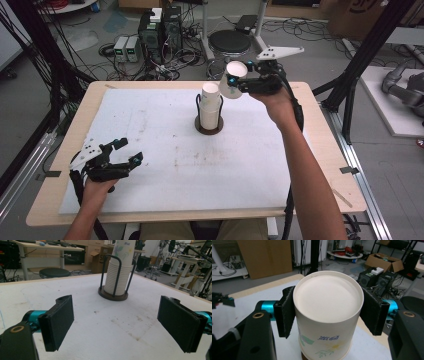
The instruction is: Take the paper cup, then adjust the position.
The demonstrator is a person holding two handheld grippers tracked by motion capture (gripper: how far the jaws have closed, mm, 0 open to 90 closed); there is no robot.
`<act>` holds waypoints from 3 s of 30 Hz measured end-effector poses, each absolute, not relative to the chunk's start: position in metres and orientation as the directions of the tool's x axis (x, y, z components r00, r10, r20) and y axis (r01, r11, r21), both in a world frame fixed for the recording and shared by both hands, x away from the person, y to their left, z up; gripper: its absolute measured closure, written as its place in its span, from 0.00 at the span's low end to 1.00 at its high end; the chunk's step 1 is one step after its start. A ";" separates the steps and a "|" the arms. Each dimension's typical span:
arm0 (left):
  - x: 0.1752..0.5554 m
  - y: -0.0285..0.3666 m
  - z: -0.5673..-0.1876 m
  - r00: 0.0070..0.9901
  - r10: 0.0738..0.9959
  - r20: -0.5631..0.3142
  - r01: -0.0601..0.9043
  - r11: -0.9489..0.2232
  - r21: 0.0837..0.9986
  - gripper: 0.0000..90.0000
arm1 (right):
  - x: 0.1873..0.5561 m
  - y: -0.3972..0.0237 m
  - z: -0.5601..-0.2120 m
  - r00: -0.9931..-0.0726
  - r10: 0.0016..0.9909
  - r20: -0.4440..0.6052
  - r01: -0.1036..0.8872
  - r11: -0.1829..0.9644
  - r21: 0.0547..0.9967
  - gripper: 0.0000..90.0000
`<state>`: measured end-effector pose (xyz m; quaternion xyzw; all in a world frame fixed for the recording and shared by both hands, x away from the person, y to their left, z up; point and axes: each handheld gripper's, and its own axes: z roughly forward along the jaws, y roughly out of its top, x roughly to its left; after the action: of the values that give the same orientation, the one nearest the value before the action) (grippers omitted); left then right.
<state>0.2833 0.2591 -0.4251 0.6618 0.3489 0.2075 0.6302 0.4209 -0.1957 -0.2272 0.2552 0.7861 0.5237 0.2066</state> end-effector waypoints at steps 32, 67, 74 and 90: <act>0.281 0.246 -0.425 0.698 0.703 -0.137 0.200 -0.008 0.980 0.15 | 0.343 -0.244 -0.323 -0.864 0.503 -0.002 0.193 0.336 0.922 0.40; 0.279 0.177 -0.410 0.860 0.504 -0.081 0.159 -0.113 0.981 0.17 | 0.323 -0.214 -0.348 -0.927 0.375 0.021 0.173 0.376 0.910 0.40; 0.281 0.161 -0.410 0.891 0.447 -0.083 0.153 -0.122 0.981 0.18 | 0.322 -0.208 -0.352 -0.934 0.356 0.036 0.180 0.381 0.907 0.40; 0.295 0.098 -0.410 0.937 0.345 -0.055 0.120 -0.170 0.978 0.17 | 0.319 -0.196 -0.355 -0.947 0.318 0.047 0.175 0.390 0.904 0.40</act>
<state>0.2952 0.0981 -0.4104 0.7596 0.1533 0.0900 0.6257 0.3190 -0.1957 -0.3546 0.1484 0.8309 0.5320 0.0669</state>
